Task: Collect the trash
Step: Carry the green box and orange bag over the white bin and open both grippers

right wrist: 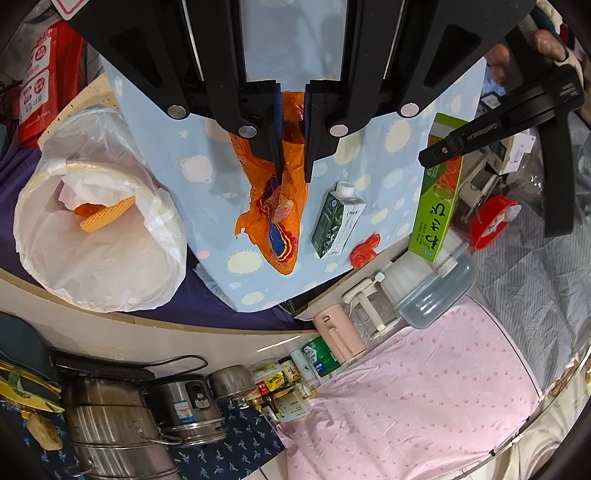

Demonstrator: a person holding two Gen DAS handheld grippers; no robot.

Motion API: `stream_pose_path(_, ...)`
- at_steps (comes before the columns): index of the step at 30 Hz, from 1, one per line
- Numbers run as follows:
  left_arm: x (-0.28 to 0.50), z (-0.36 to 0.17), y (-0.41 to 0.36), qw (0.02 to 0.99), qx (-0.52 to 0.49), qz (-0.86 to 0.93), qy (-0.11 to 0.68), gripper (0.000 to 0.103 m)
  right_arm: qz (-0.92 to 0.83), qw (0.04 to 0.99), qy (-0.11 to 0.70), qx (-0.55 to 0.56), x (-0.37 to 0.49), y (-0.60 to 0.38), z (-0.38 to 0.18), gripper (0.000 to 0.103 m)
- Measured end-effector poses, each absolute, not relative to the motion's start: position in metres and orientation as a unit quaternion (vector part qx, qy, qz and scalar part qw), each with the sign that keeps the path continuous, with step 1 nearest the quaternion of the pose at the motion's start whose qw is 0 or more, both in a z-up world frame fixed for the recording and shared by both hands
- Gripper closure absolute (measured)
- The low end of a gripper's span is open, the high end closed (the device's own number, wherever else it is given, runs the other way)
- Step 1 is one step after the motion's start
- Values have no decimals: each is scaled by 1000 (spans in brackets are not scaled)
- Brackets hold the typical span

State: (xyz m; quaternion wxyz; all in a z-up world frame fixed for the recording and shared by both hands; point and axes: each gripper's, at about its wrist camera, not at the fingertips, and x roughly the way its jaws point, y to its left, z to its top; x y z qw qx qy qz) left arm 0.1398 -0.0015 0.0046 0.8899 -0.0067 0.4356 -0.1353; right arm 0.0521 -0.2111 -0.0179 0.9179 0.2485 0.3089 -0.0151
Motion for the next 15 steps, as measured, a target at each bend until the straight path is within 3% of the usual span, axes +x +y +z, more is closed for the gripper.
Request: stream_pose_path(15,118,19,-121,868,50,-256,422,77,-123,912,271,283,18,-308,-12,95)
